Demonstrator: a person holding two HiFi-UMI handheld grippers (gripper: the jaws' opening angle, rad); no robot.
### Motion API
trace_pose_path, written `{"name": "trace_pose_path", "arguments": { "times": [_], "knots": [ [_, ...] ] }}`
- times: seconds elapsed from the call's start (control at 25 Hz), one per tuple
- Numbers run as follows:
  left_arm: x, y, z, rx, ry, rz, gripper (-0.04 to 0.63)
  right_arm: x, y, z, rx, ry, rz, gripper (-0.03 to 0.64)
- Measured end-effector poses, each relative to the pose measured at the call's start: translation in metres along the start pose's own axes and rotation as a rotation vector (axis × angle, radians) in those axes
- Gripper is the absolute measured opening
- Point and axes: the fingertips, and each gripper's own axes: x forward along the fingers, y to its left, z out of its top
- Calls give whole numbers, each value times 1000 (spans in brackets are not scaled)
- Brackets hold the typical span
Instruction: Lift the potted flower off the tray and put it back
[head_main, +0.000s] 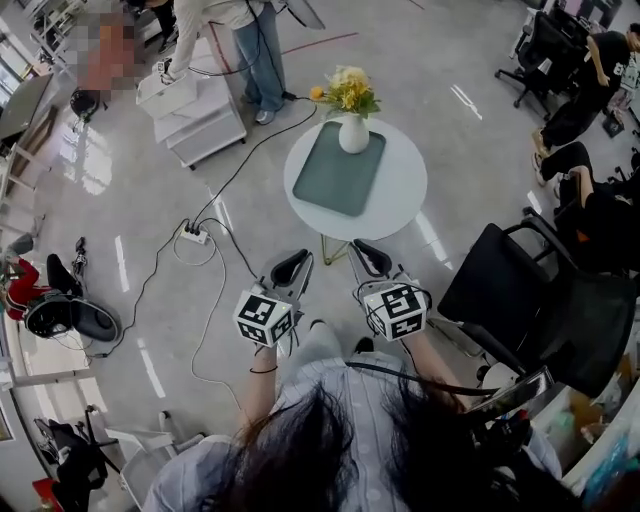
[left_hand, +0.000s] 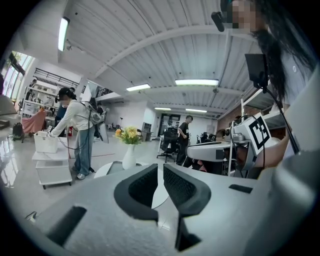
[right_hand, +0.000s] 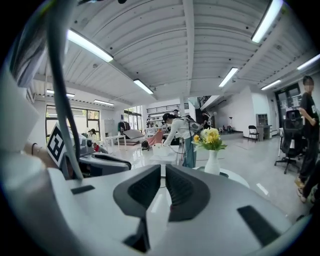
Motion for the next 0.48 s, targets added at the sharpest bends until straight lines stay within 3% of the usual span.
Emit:
{"name": "trace_pose_path", "arguments": {
  "times": [0.48],
  "knots": [
    [-4, -58, 0, 27, -11, -12, 41, -54, 9, -16, 28, -2, 18, 52]
  ]
}}
